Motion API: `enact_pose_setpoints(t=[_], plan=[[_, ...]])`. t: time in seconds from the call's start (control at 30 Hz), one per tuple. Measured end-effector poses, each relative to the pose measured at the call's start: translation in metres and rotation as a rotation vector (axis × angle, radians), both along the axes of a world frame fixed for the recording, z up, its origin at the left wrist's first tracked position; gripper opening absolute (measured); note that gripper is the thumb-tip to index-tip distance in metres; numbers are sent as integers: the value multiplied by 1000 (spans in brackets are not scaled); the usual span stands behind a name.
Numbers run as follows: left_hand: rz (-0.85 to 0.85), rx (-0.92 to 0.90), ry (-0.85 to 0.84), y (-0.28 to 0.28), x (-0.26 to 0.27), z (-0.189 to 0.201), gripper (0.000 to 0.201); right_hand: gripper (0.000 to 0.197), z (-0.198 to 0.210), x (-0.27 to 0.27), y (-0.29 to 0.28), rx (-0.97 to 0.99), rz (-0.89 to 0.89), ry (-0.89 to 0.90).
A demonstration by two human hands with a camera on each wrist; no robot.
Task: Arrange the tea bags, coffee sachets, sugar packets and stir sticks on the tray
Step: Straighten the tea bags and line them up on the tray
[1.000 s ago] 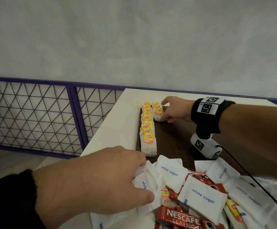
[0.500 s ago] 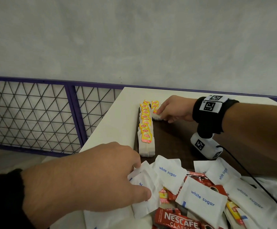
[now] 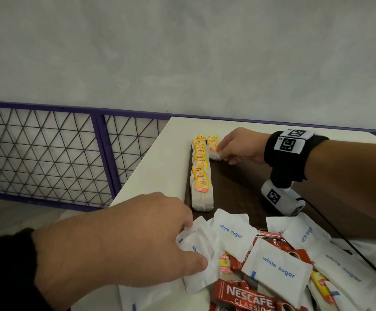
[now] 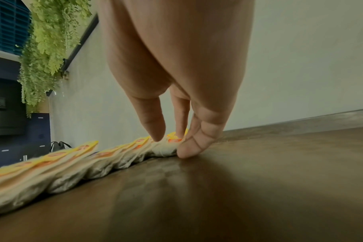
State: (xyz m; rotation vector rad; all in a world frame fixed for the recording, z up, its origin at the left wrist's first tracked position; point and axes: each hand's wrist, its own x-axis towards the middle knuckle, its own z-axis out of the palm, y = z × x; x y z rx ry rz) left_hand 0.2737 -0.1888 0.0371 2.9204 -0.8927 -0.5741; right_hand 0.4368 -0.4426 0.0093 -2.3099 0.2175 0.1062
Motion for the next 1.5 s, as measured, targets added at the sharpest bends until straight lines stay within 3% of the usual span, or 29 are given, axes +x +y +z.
enact_pose_setpoints(t=[0.13, 0.27, 0.5, 0.57, 0.7, 0.87, 0.97, 1.1, 1.23, 1.37, 1.5], plan=[[36, -72, -11, 6, 5, 0, 53, 34, 13, -11, 2, 46, -3, -13], [68, -82, -3, 1, 11, -1, 55, 22, 39, -53, 3, 104, -10, -57], [-10, -2, -149, -11, -18, 6, 54, 12, 57, -167, 18, 70, 281, 45], [-35, -12, -203, -20, -30, 16, 54, 13, 66, -181, 24, 20, 289, -24], [-62, -62, -263, -41, -56, 31, 52, 14, 97, -185, 25, 25, 126, -252], [-159, -108, -196, -62, -94, 28, 44, 3, 122, -217, 15, 178, 90, -357], [-153, -125, -151, -78, -107, 17, 32, 5, 112, -262, 8, 329, 100, -305], [-96, -84, -245, -100, -112, 7, 21, 7, 77, -336, -1, 488, 81, -222], [60, -82, -223, -114, -110, -2, 34, 10, 32, -402, 3, 432, 53, -287], [207, -183, -172, -121, -109, -13, 30, 13, -6, -445, 16, 430, 72, -413], [318, -325, -74, -127, -113, -18, 17, 13, -31, -453, 15, 236, 19, -548]])
